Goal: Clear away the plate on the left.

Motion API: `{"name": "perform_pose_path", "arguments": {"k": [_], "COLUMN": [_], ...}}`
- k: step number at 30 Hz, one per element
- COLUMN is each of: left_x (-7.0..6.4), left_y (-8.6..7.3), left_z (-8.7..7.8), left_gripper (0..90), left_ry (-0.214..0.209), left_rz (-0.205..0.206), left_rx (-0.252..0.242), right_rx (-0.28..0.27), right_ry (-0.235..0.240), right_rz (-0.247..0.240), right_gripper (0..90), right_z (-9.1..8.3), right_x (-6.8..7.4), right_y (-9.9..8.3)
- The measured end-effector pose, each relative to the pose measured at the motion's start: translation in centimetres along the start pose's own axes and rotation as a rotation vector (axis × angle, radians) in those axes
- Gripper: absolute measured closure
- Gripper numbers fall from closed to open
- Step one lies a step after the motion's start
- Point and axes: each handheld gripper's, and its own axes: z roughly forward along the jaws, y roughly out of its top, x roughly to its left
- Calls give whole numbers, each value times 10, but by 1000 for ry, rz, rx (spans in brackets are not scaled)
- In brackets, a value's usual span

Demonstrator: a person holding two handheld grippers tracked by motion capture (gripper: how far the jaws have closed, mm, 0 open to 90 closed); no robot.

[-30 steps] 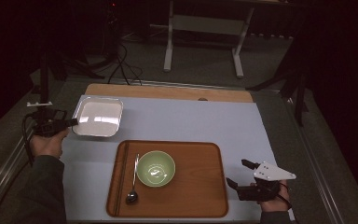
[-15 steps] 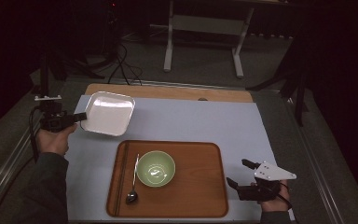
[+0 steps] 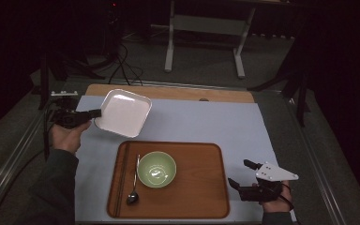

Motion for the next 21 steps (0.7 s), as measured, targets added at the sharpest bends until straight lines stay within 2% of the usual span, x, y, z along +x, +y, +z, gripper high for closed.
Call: {"name": "perform_pose_path", "arguments": {"k": [21], "left_x": [-53], "left_y": [6], "left_z": [28], "left_gripper": [893], "left_ry": [-95], "left_rz": [149], "left_rx": [53], "right_rx": [-2], "right_ry": [-6], "right_rz": [0], "right_gripper": [135], "right_z": [-1], "right_x": [-1], "right_y": [0]}}
